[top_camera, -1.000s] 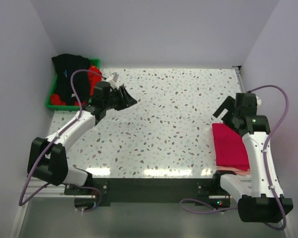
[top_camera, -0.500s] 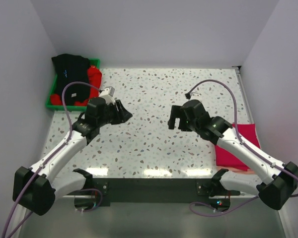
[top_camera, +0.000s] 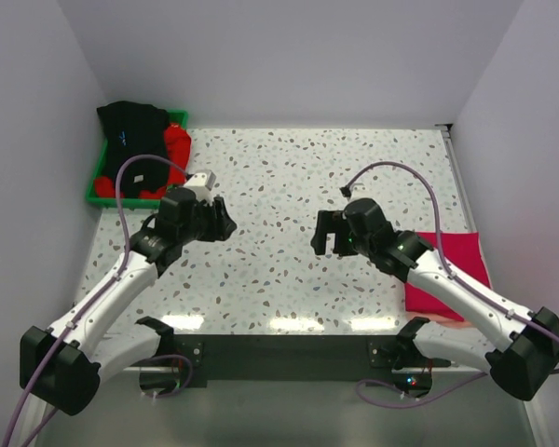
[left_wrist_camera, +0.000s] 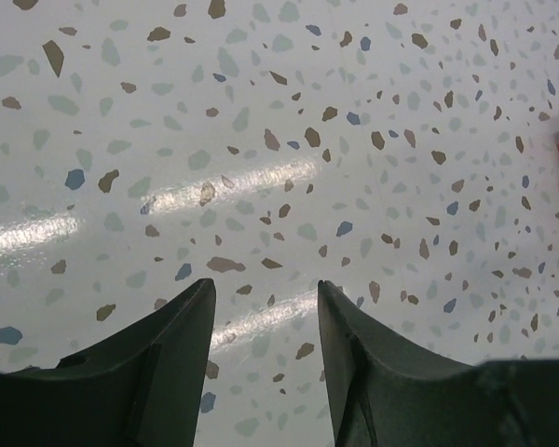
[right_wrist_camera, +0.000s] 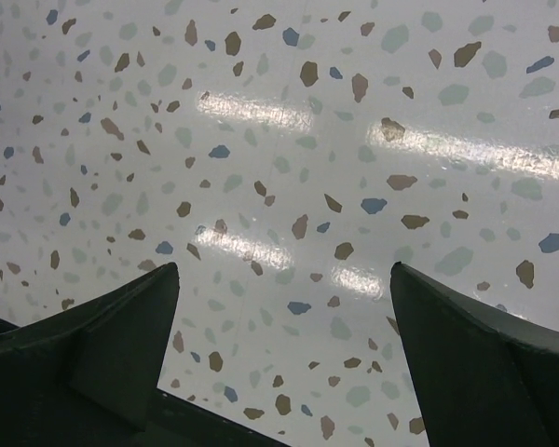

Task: Fold and stack the t-shirts
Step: Reset both grippers

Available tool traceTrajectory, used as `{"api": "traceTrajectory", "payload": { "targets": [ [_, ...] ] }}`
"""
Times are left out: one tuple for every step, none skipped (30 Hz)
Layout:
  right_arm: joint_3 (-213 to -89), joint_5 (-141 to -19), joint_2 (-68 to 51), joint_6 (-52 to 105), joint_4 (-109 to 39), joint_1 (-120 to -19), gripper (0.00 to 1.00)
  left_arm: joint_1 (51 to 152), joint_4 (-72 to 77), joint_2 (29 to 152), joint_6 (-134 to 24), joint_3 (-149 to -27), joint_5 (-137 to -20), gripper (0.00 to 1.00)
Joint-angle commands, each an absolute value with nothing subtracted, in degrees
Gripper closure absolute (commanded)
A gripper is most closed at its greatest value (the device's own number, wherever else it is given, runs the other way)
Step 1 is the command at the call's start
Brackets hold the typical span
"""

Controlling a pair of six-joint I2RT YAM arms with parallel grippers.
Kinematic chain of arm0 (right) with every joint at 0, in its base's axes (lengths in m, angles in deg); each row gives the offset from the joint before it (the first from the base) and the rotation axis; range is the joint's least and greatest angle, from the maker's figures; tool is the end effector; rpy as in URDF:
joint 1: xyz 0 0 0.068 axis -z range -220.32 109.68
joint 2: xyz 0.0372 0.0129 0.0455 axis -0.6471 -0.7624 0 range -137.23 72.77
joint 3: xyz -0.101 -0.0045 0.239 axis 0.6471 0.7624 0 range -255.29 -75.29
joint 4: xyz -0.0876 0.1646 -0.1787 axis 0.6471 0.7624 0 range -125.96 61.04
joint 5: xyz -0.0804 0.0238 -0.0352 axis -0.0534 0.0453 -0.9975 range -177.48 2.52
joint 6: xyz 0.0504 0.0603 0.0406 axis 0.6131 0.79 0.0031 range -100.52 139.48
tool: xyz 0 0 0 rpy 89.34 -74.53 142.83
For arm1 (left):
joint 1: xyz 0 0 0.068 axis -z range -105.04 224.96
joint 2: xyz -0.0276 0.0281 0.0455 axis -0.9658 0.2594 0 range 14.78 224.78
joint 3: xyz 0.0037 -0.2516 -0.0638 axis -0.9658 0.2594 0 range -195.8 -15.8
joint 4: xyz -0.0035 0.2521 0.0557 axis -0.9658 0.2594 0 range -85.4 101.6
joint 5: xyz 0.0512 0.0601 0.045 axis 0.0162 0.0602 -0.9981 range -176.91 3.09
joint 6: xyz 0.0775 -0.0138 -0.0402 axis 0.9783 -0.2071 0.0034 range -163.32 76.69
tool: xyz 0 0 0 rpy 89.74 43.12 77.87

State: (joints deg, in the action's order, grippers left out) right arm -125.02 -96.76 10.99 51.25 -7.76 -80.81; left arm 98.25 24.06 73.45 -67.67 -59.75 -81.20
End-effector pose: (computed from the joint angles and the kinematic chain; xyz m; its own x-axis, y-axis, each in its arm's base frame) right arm 0.2107 0.1633 0.2442 -0.7059 0.0806 -0.7037 -0.2064 0.9270 0.3132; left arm 0.2399 -0.1117 0.2384 -0.6636 -0.1612 -0.7305 0.2144 0.8946 -0.3922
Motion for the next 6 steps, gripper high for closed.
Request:
{"api": "traceTrajectory", "payload": {
  "targets": [
    [-124.51, -97.67, 13.44, 50.07, -10.57, -81.01, 0.01, 98.34, 24.90, 72.35, -63.27, -62.39, -83.39, 0.47],
    [-124.59, -98.03, 13.53, 49.98, -9.96, -81.01, 0.01, 98.34, 24.55, 72.26, -63.18, -62.30, -83.40, 0.47],
    [-124.77, -98.47, 13.70, 49.98, -9.60, -81.01, 0.01, 98.34, 24.37, 72.09, -63.09, -62.12, -83.14, 0.47],
    [-125.03, -98.64, 13.97, 49.98, -9.34, -81.01, 0.01, 98.34, 23.59, 72.00, -62.92, -61.69, -82.96, 0.47],
    [-125.21, -99.17, 14.23, 50.24, -8.99, -81.01, 0.01, 98.34, 23.32, 72.00, -62.91, -61.51, -82.87, 0.47],
    [-125.47, -99.26, 14.49, 50.33, -8.55, -81.01, 0.01, 98.34, 23.32, 72.00, -62.91, -61.42, -82.87, 0.47]
  ]
}}
